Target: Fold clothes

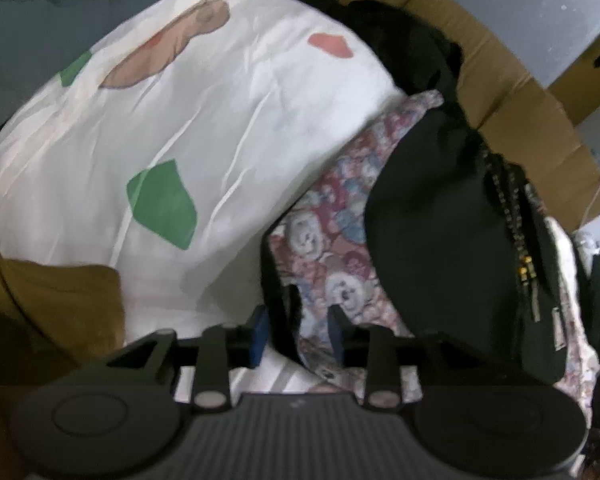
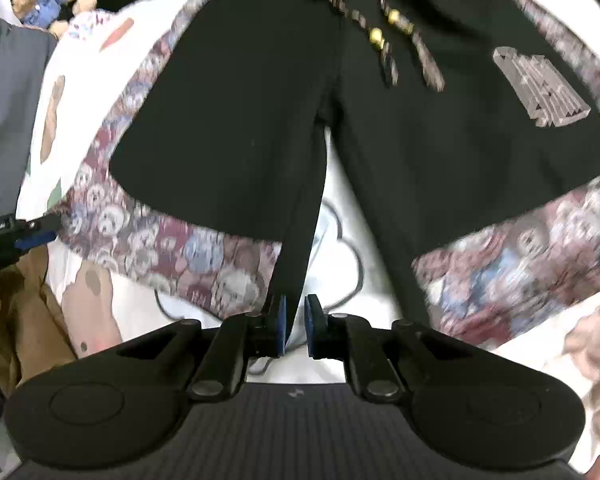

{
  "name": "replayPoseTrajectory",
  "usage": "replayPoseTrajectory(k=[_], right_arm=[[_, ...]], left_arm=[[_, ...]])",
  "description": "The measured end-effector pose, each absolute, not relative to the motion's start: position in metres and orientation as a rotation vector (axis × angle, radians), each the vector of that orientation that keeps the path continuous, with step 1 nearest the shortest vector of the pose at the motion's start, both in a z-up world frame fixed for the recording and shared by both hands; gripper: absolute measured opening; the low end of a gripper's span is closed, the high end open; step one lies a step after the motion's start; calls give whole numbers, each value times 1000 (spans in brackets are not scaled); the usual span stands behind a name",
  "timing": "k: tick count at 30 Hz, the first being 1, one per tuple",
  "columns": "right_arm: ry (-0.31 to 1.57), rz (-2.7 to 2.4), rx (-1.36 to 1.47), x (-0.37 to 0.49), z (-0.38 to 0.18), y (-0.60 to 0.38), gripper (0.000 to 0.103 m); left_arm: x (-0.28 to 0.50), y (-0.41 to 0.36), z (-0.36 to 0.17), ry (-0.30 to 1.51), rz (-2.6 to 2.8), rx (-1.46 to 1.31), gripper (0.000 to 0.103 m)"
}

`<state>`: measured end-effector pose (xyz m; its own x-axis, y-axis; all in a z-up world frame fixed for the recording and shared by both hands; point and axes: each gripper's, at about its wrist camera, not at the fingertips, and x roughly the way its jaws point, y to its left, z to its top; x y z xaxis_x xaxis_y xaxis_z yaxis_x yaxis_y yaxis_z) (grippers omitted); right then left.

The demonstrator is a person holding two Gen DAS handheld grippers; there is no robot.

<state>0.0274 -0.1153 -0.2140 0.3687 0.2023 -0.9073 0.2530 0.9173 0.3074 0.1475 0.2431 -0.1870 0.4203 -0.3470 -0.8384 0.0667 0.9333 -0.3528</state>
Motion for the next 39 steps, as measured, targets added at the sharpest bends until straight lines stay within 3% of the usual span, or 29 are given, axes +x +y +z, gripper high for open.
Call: replayPoseTrajectory(k=[2,4,7,14,25,39], right_arm=[[1165,-46,426,27,-207,-116,15],[1134,-60,405,27,-200,-115,31],[1057,-84,333,25,-188,-110,41],[965,7,298,30,-178,-99,45],[1053,101,302,47,-189,-82,45],[1076,111,291,49,-199,-73,45]], left_arm=[[145,244,-176,1076,-237,-261,38],[143,245,-168,1050,-214,-247,40],[144,251,-160,1011,-199,-272,46],[157,263,-179,1077,-119,-365,44],[171,259,-221,1167,-65,-278,44],[168,251,-243,1177,-137,-298,33]])
